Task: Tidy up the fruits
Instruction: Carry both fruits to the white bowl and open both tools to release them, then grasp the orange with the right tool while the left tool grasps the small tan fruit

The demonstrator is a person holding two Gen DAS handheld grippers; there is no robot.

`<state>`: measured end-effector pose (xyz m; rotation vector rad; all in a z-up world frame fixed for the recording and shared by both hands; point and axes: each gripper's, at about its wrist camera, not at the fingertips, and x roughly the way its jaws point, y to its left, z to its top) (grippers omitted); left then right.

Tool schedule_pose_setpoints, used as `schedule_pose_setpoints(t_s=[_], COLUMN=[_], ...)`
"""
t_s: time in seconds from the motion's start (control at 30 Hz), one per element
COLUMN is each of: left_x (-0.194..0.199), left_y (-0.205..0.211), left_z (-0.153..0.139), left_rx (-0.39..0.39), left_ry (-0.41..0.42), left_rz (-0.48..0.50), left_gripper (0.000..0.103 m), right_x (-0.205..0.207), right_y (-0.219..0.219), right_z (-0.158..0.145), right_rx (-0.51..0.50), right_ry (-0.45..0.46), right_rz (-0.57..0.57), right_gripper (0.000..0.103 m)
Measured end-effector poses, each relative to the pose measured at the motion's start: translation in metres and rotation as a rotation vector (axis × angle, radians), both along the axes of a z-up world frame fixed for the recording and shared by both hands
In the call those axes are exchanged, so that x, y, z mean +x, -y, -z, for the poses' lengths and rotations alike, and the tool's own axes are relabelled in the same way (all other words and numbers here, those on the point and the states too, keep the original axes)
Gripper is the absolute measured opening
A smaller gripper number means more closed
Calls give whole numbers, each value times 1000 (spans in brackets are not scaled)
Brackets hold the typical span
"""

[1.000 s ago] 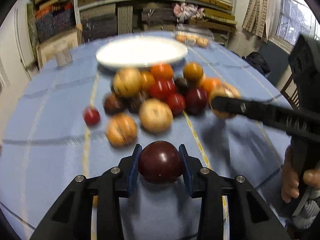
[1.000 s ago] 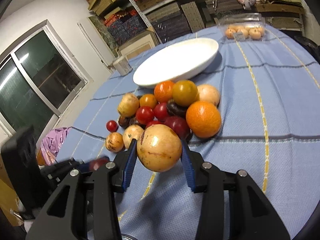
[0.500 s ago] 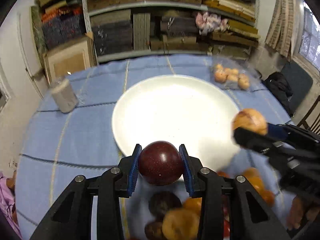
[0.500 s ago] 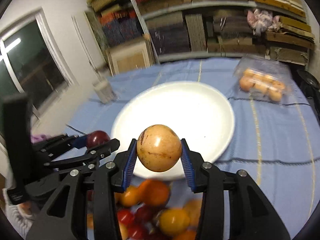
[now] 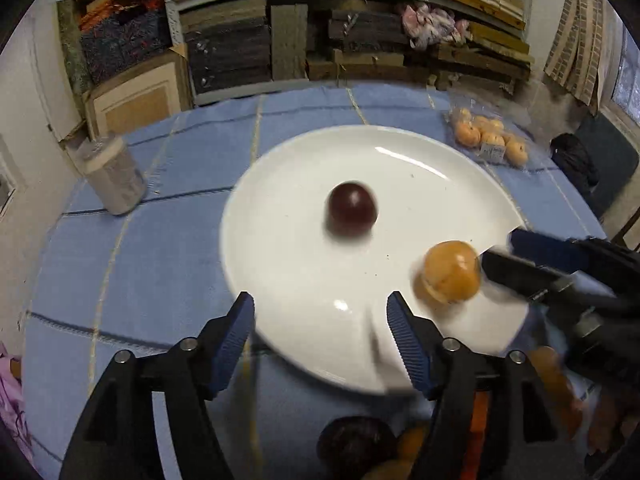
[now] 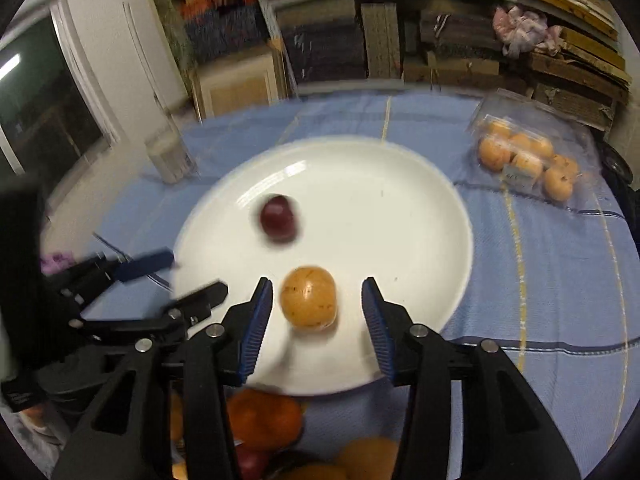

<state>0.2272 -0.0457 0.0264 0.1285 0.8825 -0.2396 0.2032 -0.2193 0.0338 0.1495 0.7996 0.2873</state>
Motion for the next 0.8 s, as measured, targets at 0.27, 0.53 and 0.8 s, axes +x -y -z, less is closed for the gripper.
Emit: schedule_pose_setpoints(t_s=[0.27,0.53,0.8], left_x=[-97,-210,-236], left_y=[-53,-84,-70], left_z=[-51,6,41], left_rx=[-21,-23,-37], left_ry=[156,97,49], left_rz=[-68,-74,-9], left_gripper=[99,99,99], right_x=[-141,-203,-208], right_y=[49,79,76], right_z=[-72,4,14], right_rx=[183,201,234], right_ry=[409,314,307], right_rz=[73,158,137], right_gripper=[99,99,99])
